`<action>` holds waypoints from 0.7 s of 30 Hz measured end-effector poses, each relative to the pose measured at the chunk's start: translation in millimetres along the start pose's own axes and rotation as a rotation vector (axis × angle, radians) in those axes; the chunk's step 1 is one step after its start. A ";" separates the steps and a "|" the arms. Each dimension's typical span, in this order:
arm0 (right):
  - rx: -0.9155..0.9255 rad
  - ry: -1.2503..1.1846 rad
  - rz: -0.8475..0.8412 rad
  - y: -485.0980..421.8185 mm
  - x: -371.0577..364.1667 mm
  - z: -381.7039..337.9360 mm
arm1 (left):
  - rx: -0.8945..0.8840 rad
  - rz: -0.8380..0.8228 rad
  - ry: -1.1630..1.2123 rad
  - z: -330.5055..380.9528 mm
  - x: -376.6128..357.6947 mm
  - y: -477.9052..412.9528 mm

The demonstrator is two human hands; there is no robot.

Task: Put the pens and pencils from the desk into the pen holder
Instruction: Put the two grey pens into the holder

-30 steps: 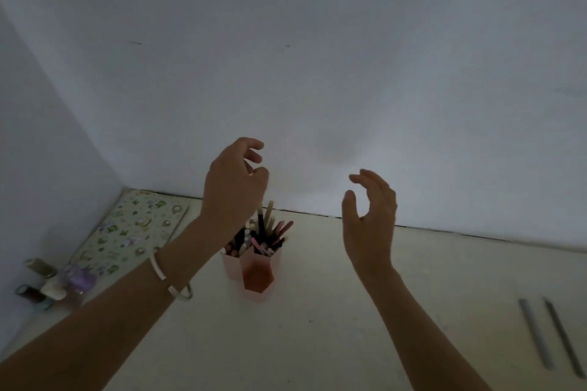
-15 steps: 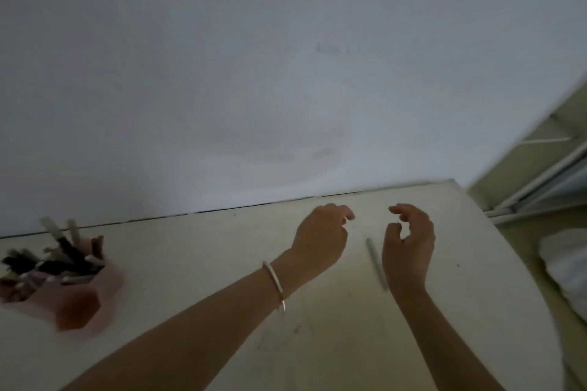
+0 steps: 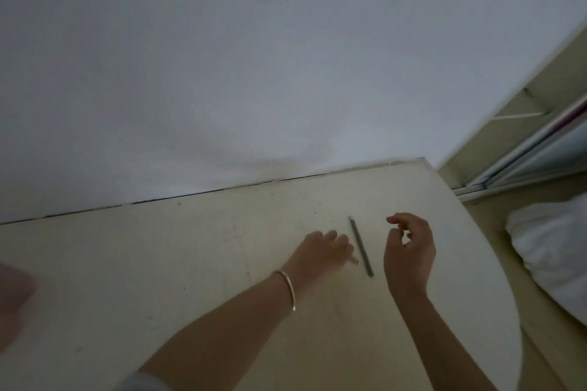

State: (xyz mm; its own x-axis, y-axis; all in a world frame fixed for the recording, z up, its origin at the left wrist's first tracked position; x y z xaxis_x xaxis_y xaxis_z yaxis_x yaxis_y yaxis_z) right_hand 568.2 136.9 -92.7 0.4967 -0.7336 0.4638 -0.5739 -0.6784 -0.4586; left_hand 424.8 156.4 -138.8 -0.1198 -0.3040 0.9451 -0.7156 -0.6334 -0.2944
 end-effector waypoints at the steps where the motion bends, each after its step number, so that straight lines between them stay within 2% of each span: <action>1: -0.012 0.029 -0.028 -3.1 -4.5 3.6 | 0.047 0.131 0.045 -8.6 9.5 -1.3; 3: -0.015 0.140 -0.142 -6.1 -22.6 9.8 | 0.207 0.330 0.156 -34.2 36.6 2.1; 5: -0.002 0.293 -0.290 -6.6 -43.6 18.7 | 0.347 0.453 0.244 -59.8 62.9 10.7; 8: 0.028 0.517 -0.488 4.3 -67.9 33.5 | 0.502 0.487 0.341 -91.0 93.7 37.4; 11: 0.087 0.598 -0.557 23.8 -82.5 31.9 | 0.568 0.513 0.353 -118.6 117.8 76.3; 13: 0.093 0.493 -0.598 34.0 -89.8 1.0 | 0.568 0.588 0.345 -136.9 140.5 103.1; 16: 0.099 0.119 -0.614 51.1 -110.0 -90.7 | 0.621 0.700 0.305 -171.3 181.6 150.4; 21: 0.408 -0.449 -0.481 120.5 -122.8 -278.1 | 0.841 0.861 0.254 -238.2 255.0 262.3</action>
State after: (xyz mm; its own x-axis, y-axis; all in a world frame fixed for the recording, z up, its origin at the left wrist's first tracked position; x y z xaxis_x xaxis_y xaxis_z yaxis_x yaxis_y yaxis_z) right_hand 257.0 155.9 5.9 0.8970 -0.2410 0.3705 0.0134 -0.8231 -0.5678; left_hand 42.6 82.3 58.7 -0.5311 -0.7619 0.3707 0.3177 -0.5846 -0.7465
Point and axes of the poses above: each hand's wrist, its own y-axis away from the middle knuckle, its own x-axis out of the back of the hand, z = x × y, the point moved 3 cm from there along -y, towards the middle knuckle, and after that the axes turned 10 degrees about z, right-handed, at the moved point
